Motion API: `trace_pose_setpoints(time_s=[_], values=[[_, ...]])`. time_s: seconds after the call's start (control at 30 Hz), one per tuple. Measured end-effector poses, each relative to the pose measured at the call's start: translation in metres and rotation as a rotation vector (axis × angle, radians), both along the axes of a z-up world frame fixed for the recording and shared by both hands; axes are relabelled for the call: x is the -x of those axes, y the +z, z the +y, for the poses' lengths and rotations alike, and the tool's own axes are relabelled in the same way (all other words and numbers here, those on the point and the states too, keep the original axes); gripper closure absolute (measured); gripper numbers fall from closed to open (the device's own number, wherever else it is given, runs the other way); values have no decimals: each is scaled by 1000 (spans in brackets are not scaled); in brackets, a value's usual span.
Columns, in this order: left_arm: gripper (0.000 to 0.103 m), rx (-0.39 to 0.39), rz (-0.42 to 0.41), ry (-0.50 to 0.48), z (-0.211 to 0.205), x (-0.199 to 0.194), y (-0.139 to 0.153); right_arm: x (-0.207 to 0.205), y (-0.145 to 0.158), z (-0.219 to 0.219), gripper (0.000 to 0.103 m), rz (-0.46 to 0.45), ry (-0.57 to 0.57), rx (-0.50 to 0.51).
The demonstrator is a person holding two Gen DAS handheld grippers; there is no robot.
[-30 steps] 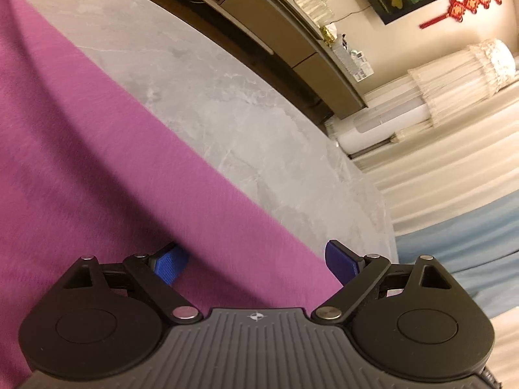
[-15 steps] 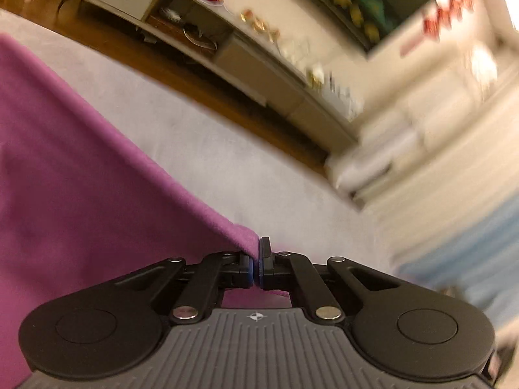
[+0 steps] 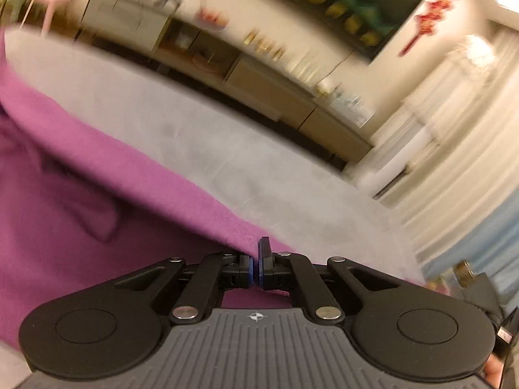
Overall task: Fold clothes
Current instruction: 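Fold the sleeve cuff across the body with the right gripper while the left gripper pinches the sweater side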
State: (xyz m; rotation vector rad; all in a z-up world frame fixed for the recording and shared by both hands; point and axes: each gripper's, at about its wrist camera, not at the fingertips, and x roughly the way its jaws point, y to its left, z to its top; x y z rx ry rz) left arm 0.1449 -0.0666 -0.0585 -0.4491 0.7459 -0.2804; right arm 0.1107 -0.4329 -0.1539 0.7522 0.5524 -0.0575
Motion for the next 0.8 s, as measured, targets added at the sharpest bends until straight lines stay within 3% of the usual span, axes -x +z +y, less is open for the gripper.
trace_pose_setpoints(time_s=[0.03,0.1,0.17,0.23,0.3,0.37,0.43,0.5,0.53,0.6,0.67,0.73,0.8], values=[[101,-32,19,-15,-3,7,-6,6,-3,-3,99,27,-19,-16],[101,-95,132,-31,-9,8,-38,10,-18,-11,99,133,-50,-63],[101,-80,149,-13,-9,7,-49,1,-34,-15,99,231,-47,-77],[101,-66,165,1,-9,5,-58,0,-36,-14,99,246,-42,-77],[101,-30,133,13,-8,-5,-40,1,-34,-10,99,244,-41,-70],[101,19,75,30,-4,-16,-14,-2,-19,-7,99,180,-34,-33],[101,41,-22,35,-3,-21,21,4,20,1,99,-37,-20,39],[101,51,-101,34,-2,-23,51,15,45,7,99,-169,-15,46],[101,18,-76,11,-7,-19,44,19,46,6,99,-148,-33,35],[101,-65,23,-34,-21,-13,10,21,15,-2,99,29,-51,-42],[101,-76,128,-30,-22,-8,-30,22,-15,-11,99,192,-67,-110],[101,-59,170,-10,-19,-2,-55,25,-21,-14,99,244,-89,-83],[101,-75,164,-21,-20,1,-55,32,-21,-14,99,258,-94,-77]])
